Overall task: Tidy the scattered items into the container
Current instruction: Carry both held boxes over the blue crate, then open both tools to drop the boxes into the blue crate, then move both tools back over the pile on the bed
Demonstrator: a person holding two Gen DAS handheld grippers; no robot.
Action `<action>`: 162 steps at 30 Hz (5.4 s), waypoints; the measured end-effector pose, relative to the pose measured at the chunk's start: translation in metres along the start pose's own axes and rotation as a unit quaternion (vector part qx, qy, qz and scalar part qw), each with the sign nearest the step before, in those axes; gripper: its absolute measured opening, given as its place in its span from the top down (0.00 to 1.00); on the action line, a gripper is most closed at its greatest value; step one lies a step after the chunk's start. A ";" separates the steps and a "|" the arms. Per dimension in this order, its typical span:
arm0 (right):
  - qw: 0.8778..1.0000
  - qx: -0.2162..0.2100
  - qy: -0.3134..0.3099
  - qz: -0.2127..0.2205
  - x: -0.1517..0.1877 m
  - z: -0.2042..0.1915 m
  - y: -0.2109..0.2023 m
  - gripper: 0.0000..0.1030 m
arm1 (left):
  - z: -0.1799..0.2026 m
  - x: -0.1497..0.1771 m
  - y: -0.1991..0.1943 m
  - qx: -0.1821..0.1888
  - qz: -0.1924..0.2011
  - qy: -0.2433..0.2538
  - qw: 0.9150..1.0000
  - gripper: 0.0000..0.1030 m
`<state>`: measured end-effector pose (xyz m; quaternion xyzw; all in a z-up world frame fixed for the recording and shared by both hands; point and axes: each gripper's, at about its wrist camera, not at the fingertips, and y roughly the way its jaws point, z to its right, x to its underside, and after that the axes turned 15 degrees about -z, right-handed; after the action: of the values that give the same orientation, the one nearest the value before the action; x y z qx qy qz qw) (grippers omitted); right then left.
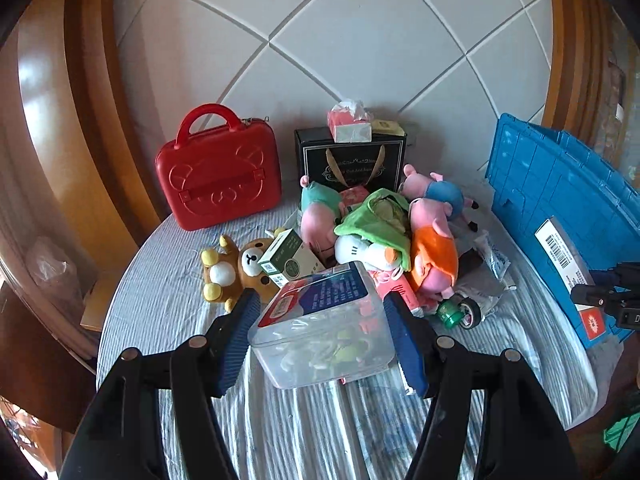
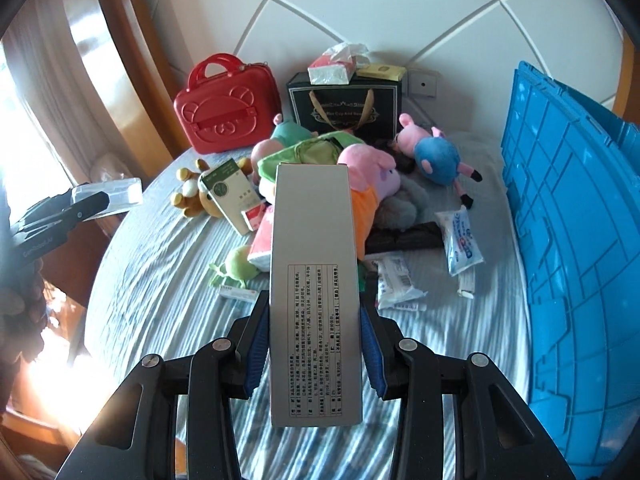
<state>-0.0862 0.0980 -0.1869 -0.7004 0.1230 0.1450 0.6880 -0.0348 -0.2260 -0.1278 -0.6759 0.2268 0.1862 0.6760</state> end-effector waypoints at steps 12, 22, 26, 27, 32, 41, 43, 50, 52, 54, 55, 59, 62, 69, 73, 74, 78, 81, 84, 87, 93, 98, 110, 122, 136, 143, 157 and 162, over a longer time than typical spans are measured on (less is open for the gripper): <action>0.998 -0.014 0.003 0.055 -0.004 0.029 -0.072 0.61 | 0.054 -0.036 -0.049 -0.004 0.044 0.006 0.999 0.39; 0.995 -0.027 0.001 0.092 -0.005 0.067 -0.122 0.61 | 0.115 -0.052 -0.069 -0.004 0.056 0.023 0.998 0.39; 0.994 -0.029 0.004 0.105 -0.003 0.086 -0.139 0.61 | 0.141 -0.061 -0.074 -0.001 0.064 0.027 0.998 0.39; 0.994 -0.029 0.004 0.108 -0.002 0.091 -0.144 0.61 | 0.148 -0.063 -0.075 0.000 0.065 0.028 0.997 0.39; 0.992 -0.028 0.008 0.124 0.004 0.117 -0.167 0.61 | 0.180 -0.076 -0.078 0.006 0.071 0.035 0.997 0.39; 0.988 -0.024 0.034 0.152 0.018 0.172 -0.199 0.61 | 0.242 -0.106 -0.085 0.016 0.080 0.068 0.994 0.39; 0.987 -0.021 0.039 0.155 0.022 0.184 -0.204 0.61 | 0.256 -0.113 -0.086 0.024 0.082 0.073 0.994 0.39; 0.986 -0.006 0.061 0.155 0.034 0.218 -0.216 0.61 | 0.312 -0.130 -0.086 0.047 0.085 0.109 0.989 0.39; 0.986 -0.001 0.070 0.153 0.038 0.229 -0.219 0.61 | 0.329 -0.135 -0.085 0.056 0.085 0.119 0.988 0.39; 0.985 0.004 0.077 0.152 0.042 0.238 -0.221 0.61 | 0.348 -0.140 -0.083 0.065 0.087 0.131 0.985 0.39; 0.985 0.007 0.082 0.152 0.044 0.243 -0.223 0.61 | 0.356 -0.143 -0.081 0.069 0.088 0.137 0.984 0.39; 0.983 0.019 0.101 0.153 0.053 0.263 -0.229 0.61 | 0.391 -0.155 -0.077 0.086 0.091 0.158 0.980 0.39; 0.981 0.029 0.119 0.153 0.059 0.280 -0.235 0.61 | 0.412 -0.165 -0.072 0.101 0.089 0.169 0.976 0.39; 0.975 0.053 0.159 0.148 0.072 0.318 -0.241 0.61 | 0.461 -0.187 -0.052 0.122 0.080 0.202 0.968 0.39; 0.970 0.066 0.183 0.143 0.078 0.340 -0.244 0.61 | 0.484 -0.199 -0.039 0.130 0.074 0.214 0.965 0.39; 0.969 0.069 0.189 0.141 0.079 0.346 -0.244 0.61 | 0.489 -0.202 -0.035 0.131 0.073 0.218 0.964 0.39; 0.965 0.082 0.212 0.133 0.083 0.369 -0.243 0.61 | 0.504 -0.214 -0.022 0.135 0.068 0.224 0.963 0.39; 0.962 0.091 0.225 0.126 0.085 0.385 -0.242 0.61 | 0.516 -0.222 -0.013 0.136 0.064 0.228 0.962 0.39; 0.958 0.097 0.238 0.124 0.086 0.400 -0.241 0.61 | 0.526 -0.229 -0.007 0.137 0.061 0.232 0.961 0.39; 0.956 0.101 0.248 0.122 0.084 0.414 -0.239 0.61 | 0.537 -0.235 -0.001 0.139 0.059 0.234 0.960 0.39; 0.953 0.108 0.257 0.121 0.079 0.434 -0.238 0.61 | 0.554 -0.246 0.003 0.151 0.060 0.236 0.958 0.39; 0.943 0.121 0.270 0.150 0.077 0.445 -0.241 0.04 | 0.546 -0.258 0.009 0.146 0.045 0.192 0.969 0.05; 0.952 0.101 0.254 0.139 0.081 0.420 -0.236 0.04 | 0.472 -0.226 0.009 0.102 0.029 0.156 0.982 0.03; 0.967 0.073 0.199 0.140 0.060 0.347 -0.230 0.04 | 0.400 -0.173 -0.014 0.074 0.026 0.141 0.987 0.03; 0.982 0.060 0.135 0.122 0.036 0.245 -0.207 0.04 | 0.293 -0.103 -0.009 0.055 -0.004 0.093 0.994 0.03; 0.987 0.051 0.106 0.108 0.024 0.189 -0.183 0.04 | 0.212 -0.061 0.011 0.024 -0.038 0.051 0.998 0.03; 0.998 0.025 0.044 0.036 0.004 0.070 -0.073 0.04 | 0.078 0.028 0.076 -0.037 -0.113 0.037 0.992 0.12; 0.999 0.014 0.033 -0.003 0.005 0.037 -0.013 0.04 | 0.051 0.052 0.112 -0.017 -0.135 0.060 0.989 0.17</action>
<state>-0.0785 0.1349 -0.1771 -0.6954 0.1456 0.1185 0.6937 -0.0513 -0.1756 -0.2507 -0.7221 0.1705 0.0560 0.6682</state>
